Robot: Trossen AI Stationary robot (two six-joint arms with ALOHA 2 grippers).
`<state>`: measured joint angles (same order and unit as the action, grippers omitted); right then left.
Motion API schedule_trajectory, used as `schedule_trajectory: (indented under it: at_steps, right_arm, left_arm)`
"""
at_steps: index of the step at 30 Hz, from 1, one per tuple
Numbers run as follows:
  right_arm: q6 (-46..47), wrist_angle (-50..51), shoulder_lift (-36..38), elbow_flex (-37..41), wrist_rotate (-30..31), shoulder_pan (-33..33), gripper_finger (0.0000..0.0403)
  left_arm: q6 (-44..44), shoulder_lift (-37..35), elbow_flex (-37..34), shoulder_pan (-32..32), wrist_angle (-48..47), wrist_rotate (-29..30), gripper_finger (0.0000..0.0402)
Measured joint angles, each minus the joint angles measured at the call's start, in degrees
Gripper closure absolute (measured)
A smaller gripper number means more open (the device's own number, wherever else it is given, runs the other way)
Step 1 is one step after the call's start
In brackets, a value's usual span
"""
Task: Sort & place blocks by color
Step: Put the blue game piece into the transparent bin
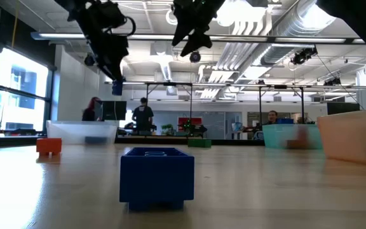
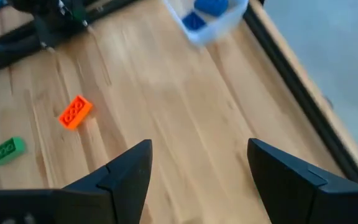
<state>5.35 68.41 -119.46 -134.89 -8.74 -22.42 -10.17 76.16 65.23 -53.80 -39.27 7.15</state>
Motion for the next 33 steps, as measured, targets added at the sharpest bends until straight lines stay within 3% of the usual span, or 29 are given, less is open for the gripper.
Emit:
schedule_trajectory:
  at_steps: [8, 17, 24, 33]
  right_arm:
    - [5.1, 7.3, 0.0, 0.0, 5.7, 4.1, 0.0153]
    - [12.7, 8.7, 0.0, 0.0, 7.6, 8.7, 0.0153]
    - [19.8, 9.2, 0.0, 0.0, 12.5, 12.2, 0.0153]
    - [30.7, 13.8, 0.0, 1.5, 20.8, 15.2, 0.0153]
  left_arm:
    - [2.5, 6.2, 0.0, -4.6, -1.1, -2.7, 0.0289]
    - [2.5, 10.3, 0.0, -7.7, -4.9, -4.0, 0.0289]
    - [3.0, 14.4, 0.0, -9.7, -4.8, -3.7, 0.0289]
    - [5.0, 19.1, 0.0, -11.1, -5.7, -3.5, 0.0249]
